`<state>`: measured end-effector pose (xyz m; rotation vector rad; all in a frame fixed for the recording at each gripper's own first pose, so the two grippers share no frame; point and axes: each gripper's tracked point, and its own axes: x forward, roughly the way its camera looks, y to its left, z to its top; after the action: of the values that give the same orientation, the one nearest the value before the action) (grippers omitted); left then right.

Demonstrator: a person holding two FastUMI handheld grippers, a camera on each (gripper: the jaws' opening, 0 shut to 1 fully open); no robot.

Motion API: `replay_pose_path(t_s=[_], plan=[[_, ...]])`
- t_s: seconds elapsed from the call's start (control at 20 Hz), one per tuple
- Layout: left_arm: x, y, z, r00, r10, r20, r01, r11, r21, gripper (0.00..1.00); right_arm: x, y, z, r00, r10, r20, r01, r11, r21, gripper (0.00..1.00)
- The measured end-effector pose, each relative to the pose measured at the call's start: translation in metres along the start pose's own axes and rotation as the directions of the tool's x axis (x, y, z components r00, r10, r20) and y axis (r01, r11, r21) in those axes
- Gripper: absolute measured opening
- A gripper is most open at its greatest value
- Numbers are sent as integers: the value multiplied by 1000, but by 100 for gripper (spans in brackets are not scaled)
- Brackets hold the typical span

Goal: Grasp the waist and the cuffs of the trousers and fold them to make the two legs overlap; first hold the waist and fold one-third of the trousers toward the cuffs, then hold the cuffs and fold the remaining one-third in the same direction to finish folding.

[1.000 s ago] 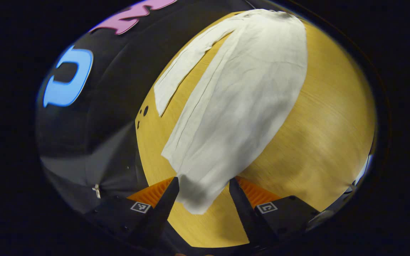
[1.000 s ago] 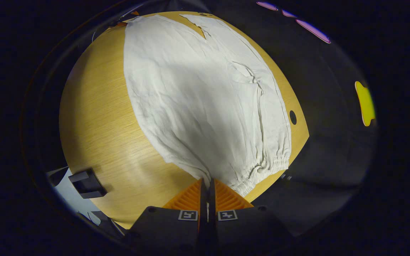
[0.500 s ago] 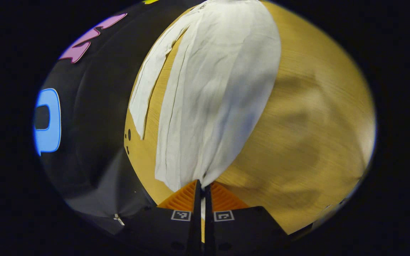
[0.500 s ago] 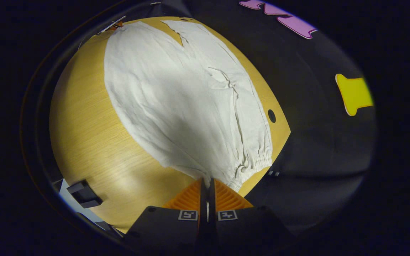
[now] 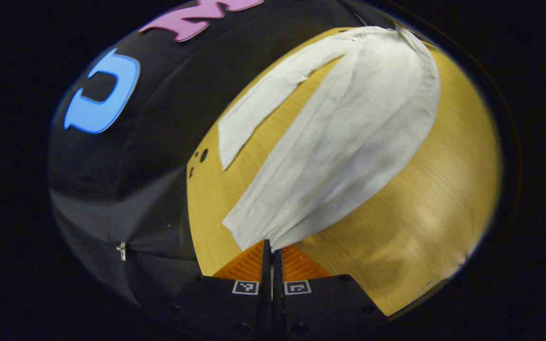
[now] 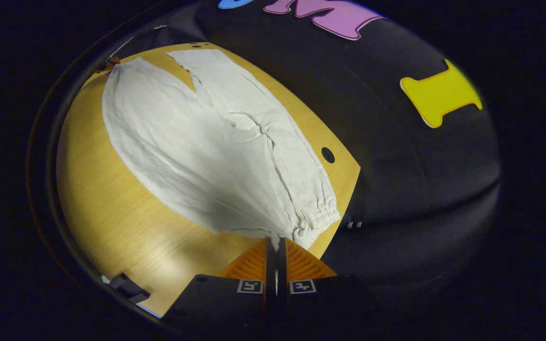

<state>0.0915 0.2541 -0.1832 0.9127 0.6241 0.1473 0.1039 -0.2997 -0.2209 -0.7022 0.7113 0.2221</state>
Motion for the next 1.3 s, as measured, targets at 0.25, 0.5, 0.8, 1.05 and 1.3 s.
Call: replay_pose_path(t_s=[0.25,0.5,0.8,1.05,1.3], plan=[[-5,20,37,994,99,36,-81,937,-340,5,12,-14,26,999,-46,22,41,985,165,5],[4,69,89,983,160,87,-103,884,-457,5,18,-41,58,997,-71,38,54,942,331,5],[38,123,163,970,193,150,-72,811,-580,5,46,-74,92,995,-82,62,38,850,525,5],[92,143,232,960,183,213,-24,808,-589,5,77,-108,114,990,-126,64,61,786,615,5],[161,132,290,958,153,244,13,823,-568,5,123,-125,130,989,-139,40,78,744,664,5]])
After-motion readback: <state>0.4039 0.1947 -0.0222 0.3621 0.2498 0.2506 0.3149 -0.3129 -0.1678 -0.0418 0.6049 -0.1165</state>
